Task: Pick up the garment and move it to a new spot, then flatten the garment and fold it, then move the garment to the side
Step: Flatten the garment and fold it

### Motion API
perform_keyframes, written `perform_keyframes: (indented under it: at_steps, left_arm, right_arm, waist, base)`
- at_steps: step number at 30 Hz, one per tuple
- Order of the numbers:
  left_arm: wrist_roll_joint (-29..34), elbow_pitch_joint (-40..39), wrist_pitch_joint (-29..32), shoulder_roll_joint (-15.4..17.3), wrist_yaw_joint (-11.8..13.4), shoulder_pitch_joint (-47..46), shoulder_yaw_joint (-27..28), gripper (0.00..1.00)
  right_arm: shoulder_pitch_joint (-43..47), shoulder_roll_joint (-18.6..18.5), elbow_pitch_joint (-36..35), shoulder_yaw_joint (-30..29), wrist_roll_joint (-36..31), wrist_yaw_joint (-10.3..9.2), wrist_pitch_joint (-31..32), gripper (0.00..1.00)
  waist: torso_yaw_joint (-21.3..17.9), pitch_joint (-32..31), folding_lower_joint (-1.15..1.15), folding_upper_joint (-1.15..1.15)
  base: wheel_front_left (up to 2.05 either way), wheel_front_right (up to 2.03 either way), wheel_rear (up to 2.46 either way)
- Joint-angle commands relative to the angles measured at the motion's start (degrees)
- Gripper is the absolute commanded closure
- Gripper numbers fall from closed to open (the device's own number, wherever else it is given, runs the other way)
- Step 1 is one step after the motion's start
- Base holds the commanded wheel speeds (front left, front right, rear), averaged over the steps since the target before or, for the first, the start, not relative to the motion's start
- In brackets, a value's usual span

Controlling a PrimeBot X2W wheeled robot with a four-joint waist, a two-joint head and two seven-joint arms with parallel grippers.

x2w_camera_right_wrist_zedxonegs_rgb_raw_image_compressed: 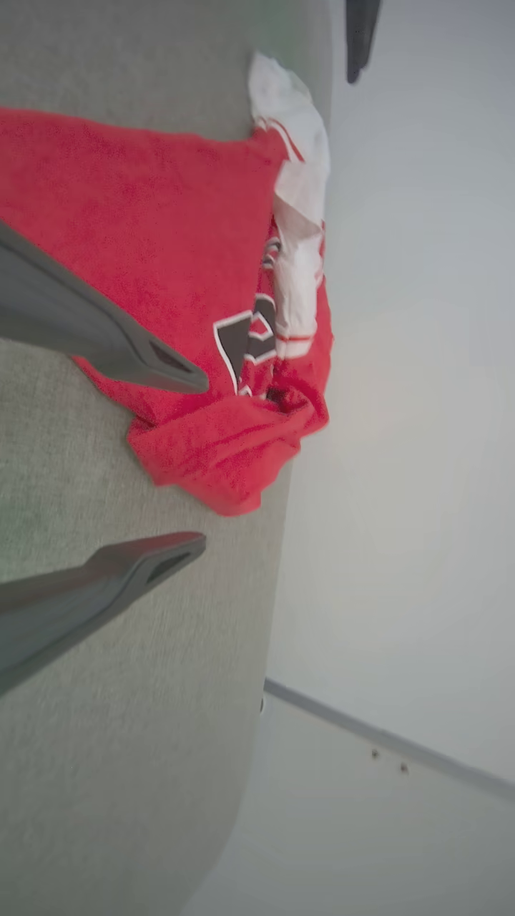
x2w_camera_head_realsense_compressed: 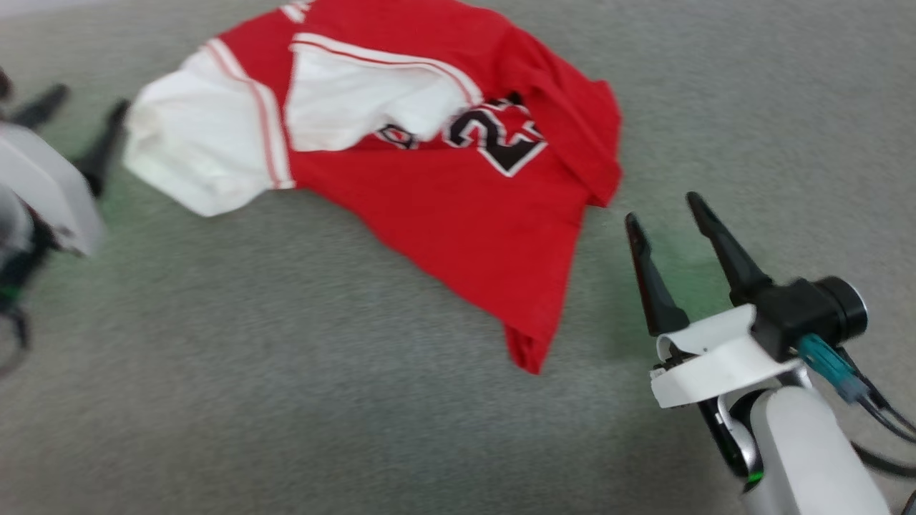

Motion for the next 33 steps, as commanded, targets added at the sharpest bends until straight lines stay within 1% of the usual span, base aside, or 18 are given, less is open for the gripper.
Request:
perform_keyframes:
  at_steps: [1,3,6,8,10,12,14,15,17,18,20,24,26,29,31,33]
  left_arm:
    - [-0.17,-0.45,-2.42,-1.18,0.67,2.07,0.22,0.0]
    - [-0.5,-1.64,-6.69,-2.64,2.24,5.0,1.09,0.0]
    - [-0.5,-4.85,-9.11,-4.86,5.6,9.56,4.45,0.0]
    - [2.51,-10.05,-9.3,-6.81,8.84,12.24,11.75,0.0]
    - [6.95,-15.66,-9.16,-8.99,11.68,19.04,19.47,0.0]
    - [12.67,-21.26,-9.18,-11.76,13.34,26.15,27.54,0.0]
    - [18.39,-26.15,-9.19,-15.13,14.06,32.73,34.46,0.0]
    - [21.17,-28.26,-9.2,-17.09,13.64,36.09,37.84,0.0]
    - [27.2,-31.27,-9.2,-20.15,12.87,42.32,42.61,0.0]
    - [29.19,-32.7,-9.2,-22.39,12.14,44.6,45.25,0.0]
    - [33.91,-34.71,-9.2,-25.31,10.44,48.37,49.48,0.0]
    - [39.31,-35.65,-9.21,-31.44,6.26,52.91,55.82,0.0]
    - [40.52,-35.52,-9.21,-34.39,4.0,53.73,58.58,0.0]
    - [43.21,-34.72,-9.21,-37.25,1.6,54.07,61.08,0.0]
    - [44.31,-34.44,-9.21,-38.99,0.62,53.64,62.31,0.0]
    - [45.21,-34.11,-9.21,-40.41,0.0,52.96,63.33,0.0]
  right_arm:
    - [-0.98,-1.65,0.79,0.96,-0.58,-0.1,0.54,0.0]
    - [-3.0,-3.74,1.63,3.45,-1.12,-0.09,2.31,0.0]
    - [-6.35,-7.89,1.84,7.78,0.34,-0.1,6.76,0.0]
    - [-8.86,-11.2,1.41,10.54,2.3,-0.1,10.74,0.0]
    - [-11.77,-14.82,0.97,13.82,4.44,-0.1,15.55,0.0]
    - [-15.03,-18.29,0.33,17.4,7.38,-0.1,20.18,0.0]
    - [-18.36,-21.97,-0.08,21.44,10.41,-0.1,24.6,0.0]
    - [-20.11,-23.66,-0.1,23.39,11.94,-0.1,26.67,0.0]
    - [-23.7,-26.69,-0.42,27.92,15.52,-0.1,30.66,0.0]
    - [-25.42,-28.32,-0.52,30.2,17.75,-0.1,32.79,0.0]
    - [-29.03,-31.21,-0.95,34.95,22.11,-0.1,36.87,0.0]
    - [-37.48,-36.59,-0.68,42.99,27.62,-0.1,43.27,0.0]
    - [-41.14,-38.5,-0.03,46.93,29.76,-0.09,46.14,0.0]
    - [-47.33,-40.54,0.76,52.0,32.96,-0.1,49.69,0.0]
    - [-50.37,-41.1,1.49,55.68,34.83,-0.1,51.19,0.0]
    - [-53.82,-41.26,2.4,58.68,35.37,-0.1,51.59,0.0]
  waist:
    - [4.66,-2.96,0.0,0.0]
    - [6.93,-3.77,0.0,0.0]
    - [10.13,-4.45,0.0,0.0]
    - [12.56,-4.64,0.0,0.0]
    - [14.78,-4.65,0.0,0.0]
    - [16.74,-4.68,0.0,0.0]
    - [18.52,-4.75,0.0,0.0]
    - [19.35,-4.84,0.0,0.0]
    - [20.91,-4.77,0.0,0.0]
    - [21.83,-4.7,0.0,0.0]
    - [23.27,-4.5,0.0,0.0]
    - [25.82,-3.38,0.0,0.0]
    - [26.96,-2.69,0.0,0.0]
    - [28.25,-1.35,0.0,0.0]
    - [28.88,-0.32,0.0,0.0]
    - [29.42,0.74,0.0,0.0]
  base:
    - [0.0,0.0,0.0]
    - [0.0,0.0,0.0]
    - [0.0,0.0,0.0]
    - [0.0,0.0,0.0]
    - [0.0,0.0,0.0]
    - [0.0,0.0,0.0]
    - [0.0,0.0,0.0]
    - [0.0,0.0,0.0]
    - [0.0,0.0,0.0]
    - [0.0,0.0,0.0]
    - [0.0,0.0,0.0]
    - [0.0,0.0,0.0]
    - [0.0,0.0,0.0]
    - [0.0,0.0,0.0]
    - [0.0,0.0,0.0]
    - [0.0,0.0,0.0]
